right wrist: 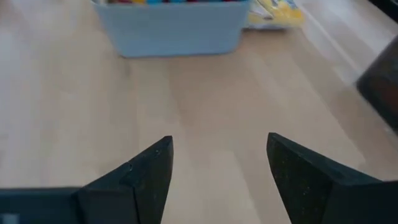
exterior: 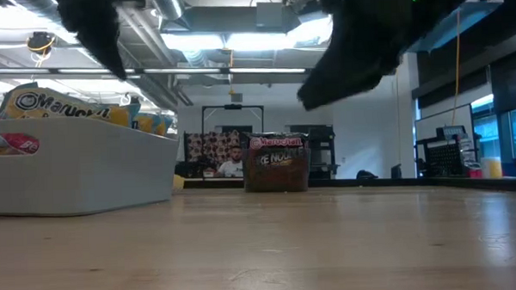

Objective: Sort Maruchan noodles
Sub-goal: Put the top yellow noodle pack into the green bin

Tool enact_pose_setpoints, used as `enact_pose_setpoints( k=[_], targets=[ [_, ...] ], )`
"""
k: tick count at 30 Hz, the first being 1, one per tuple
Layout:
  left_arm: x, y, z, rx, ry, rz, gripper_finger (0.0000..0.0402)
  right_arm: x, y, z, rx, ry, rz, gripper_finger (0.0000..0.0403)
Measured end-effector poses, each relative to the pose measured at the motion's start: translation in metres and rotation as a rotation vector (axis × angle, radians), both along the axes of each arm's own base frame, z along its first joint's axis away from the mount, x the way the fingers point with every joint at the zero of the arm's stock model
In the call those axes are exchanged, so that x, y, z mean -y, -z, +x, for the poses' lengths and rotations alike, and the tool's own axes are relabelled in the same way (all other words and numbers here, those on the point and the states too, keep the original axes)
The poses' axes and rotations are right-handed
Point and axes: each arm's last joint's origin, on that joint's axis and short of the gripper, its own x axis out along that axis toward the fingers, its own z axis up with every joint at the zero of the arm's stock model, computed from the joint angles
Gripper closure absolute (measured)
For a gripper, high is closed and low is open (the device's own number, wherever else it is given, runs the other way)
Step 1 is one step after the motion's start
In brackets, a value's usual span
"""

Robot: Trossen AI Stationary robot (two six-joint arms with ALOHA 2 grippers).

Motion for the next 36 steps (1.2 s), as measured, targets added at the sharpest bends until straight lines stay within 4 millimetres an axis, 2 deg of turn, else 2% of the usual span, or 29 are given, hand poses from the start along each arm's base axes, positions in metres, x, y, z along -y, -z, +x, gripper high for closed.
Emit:
enact_pose_setpoints(
  k=[6,11,17,20,23,25,31,36],
  targets=[
    [-0.018,0.018,-0.002,-0.099,0.055,-0.098,0.0227,0.021,0.02,0.01,-0.093,0.025,-0.081,0.0159],
    [-0.018,0.021,0.003,-0.085,0.148,-0.157,0.0227,0.034,0.036,0.016,-0.16,0.034,-0.093,0.0159],
    [-0.012,0.013,0.005,-0.069,0.214,-0.14,0.0227,0.045,0.047,0.018,-0.214,0.051,-0.087,0.0159],
    [-0.016,0.014,0.001,-0.108,0.144,-0.012,0.0227,0.048,0.046,0.019,-0.204,0.061,-0.084,0.0159],
    [-0.025,0.017,0.003,-0.05,0.003,0.196,0.0227,0.051,0.045,0.021,-0.191,0.059,-0.09,0.0159],
    [-0.034,0.025,0.007,-0.043,-0.004,0.232,0.0227,0.051,0.044,0.022,-0.179,0.054,-0.083,0.0159],
    [-0.066,0.057,0.021,0.013,0.076,0.162,0.0227,0.049,0.043,0.023,-0.153,0.054,-0.046,0.0159],
    [-0.085,0.066,0.021,0.053,0.124,0.019,0.0227,0.048,0.043,0.023,-0.15,0.058,0.02,0.0159]
  ],
)
